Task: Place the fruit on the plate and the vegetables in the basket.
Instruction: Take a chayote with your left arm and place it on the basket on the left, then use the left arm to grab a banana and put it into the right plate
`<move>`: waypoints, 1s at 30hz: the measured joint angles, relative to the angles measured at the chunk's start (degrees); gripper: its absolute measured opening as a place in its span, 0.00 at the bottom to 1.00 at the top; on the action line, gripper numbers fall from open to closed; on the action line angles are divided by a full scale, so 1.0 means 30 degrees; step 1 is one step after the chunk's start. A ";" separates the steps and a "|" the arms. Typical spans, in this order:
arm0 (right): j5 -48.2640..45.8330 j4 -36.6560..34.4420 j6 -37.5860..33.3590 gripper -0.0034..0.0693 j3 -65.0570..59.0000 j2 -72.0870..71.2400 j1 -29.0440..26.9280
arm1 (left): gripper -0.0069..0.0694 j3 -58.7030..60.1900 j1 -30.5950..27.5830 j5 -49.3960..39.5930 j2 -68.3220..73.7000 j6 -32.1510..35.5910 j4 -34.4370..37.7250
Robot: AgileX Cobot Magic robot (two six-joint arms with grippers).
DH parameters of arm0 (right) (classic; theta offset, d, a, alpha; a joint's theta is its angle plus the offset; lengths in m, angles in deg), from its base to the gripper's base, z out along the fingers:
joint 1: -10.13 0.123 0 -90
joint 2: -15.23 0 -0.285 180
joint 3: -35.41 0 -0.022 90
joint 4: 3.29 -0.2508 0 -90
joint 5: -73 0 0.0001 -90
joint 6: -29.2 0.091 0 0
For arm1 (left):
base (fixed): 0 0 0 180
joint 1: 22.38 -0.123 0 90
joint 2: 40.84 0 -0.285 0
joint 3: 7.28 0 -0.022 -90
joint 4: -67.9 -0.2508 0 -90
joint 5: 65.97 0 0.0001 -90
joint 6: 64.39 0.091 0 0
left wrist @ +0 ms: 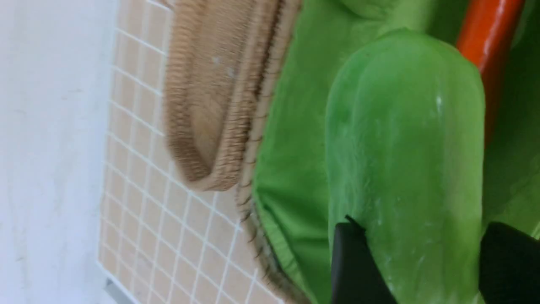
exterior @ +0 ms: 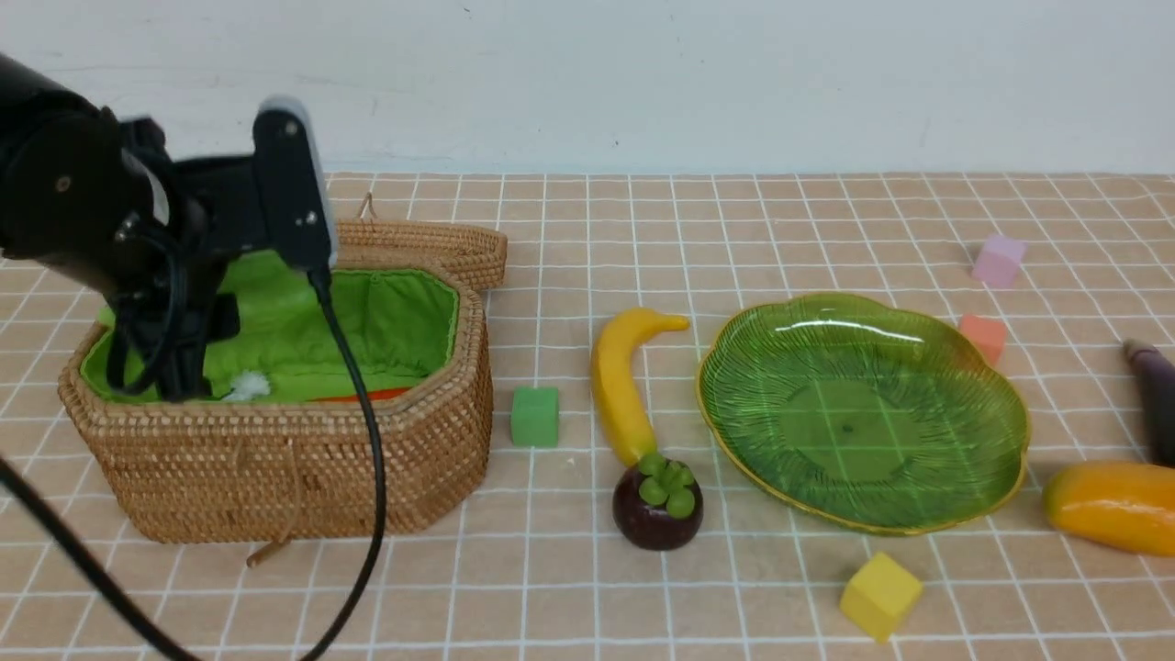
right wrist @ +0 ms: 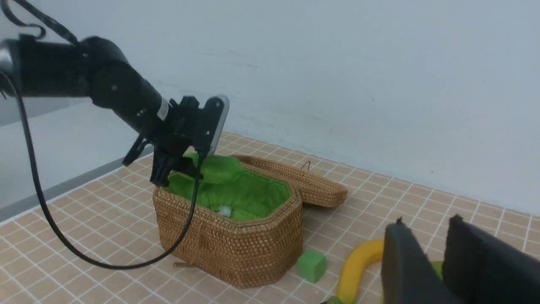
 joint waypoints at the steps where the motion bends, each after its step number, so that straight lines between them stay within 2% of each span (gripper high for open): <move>1: 0.0073 -0.0039 0.0000 0.29 0.0000 0.0000 0.0000 | 0.56 0.0000 -0.0025 0.0094 0.0083 0.0000 0.0000; 3: 0.0073 -0.0083 -0.0018 0.29 0.0000 0.0000 0.0000 | 0.59 0.0000 -0.0025 0.0376 0.0130 -0.0134 0.0000; 7: 0.0073 -0.0083 -0.0061 0.29 0.0000 0.0000 0.0000 | 0.81 0.0000 -0.0025 0.1009 -0.0017 -0.0783 -0.0139; 8: 0.0073 -0.0083 -0.0061 0.29 0.0000 0.0000 0.0000 | 0.83 0.0000 -0.0025 0.1029 -0.0035 -0.0909 -0.0139; 9: -0.0031 -0.0083 -0.0040 0.29 0.0000 0.0000 0.0000 | 0.91 0.0000 -0.0025 0.1029 -0.0201 -0.1635 0.0051; 12: -0.0777 -0.0065 0.0220 0.29 0.0000 0.0000 0.0000 | 0.95 0.0000 0.0034 0.0867 -0.0735 -0.3947 0.1440; 14: -0.2006 -0.0007 0.0655 0.29 0.0000 0.0025 0.0000 | 0.92 0.0000 0.0465 0.0723 -0.1224 -0.6158 0.2998; 15: -0.2743 0.0036 0.1080 0.29 0.0000 0.0101 0.0000 | 0.86 0.0000 0.1048 0.0774 -0.1457 -0.7417 0.3915; 20: -0.3736 0.0152 0.2215 0.29 0.0000 0.0497 0.0000 | 0.51 -0.0937 0.4780 0.0518 -0.1456 -1.1813 0.6418; 21: -0.3769 0.0232 0.2357 0.29 0.0000 0.0675 0.0000 | 0.38 -0.2124 0.6176 -0.0456 -0.0655 -1.3917 0.6918; 22: -0.3788 0.0232 0.2383 0.29 0.0000 0.0724 0.0000 | 0.32 -0.2774 0.6838 -0.1007 -0.0128 -1.5098 0.7072; 23: -0.3792 0.0232 0.2383 0.29 0.0000 0.0748 0.0000 | 0.30 -0.3113 0.6945 -0.1311 0.0015 -1.5334 0.7097; 24: -0.3789 0.0232 0.2396 0.29 0.0000 0.0801 0.0000 | 0.27 -0.4156 0.7461 -0.2170 0.1187 -1.6668 0.7123; 26: -0.3881 0.0232 0.2396 0.30 0.0000 0.0819 0.0000 | 0.28 -0.5897 0.7679 -0.3315 0.3144 -1.8393 0.6918; 30: -0.4608 0.0232 0.2442 0.30 0.0000 0.0819 0.0000 | 0.44 -0.9208 0.7695 -0.4446 0.7388 -2.0741 0.5610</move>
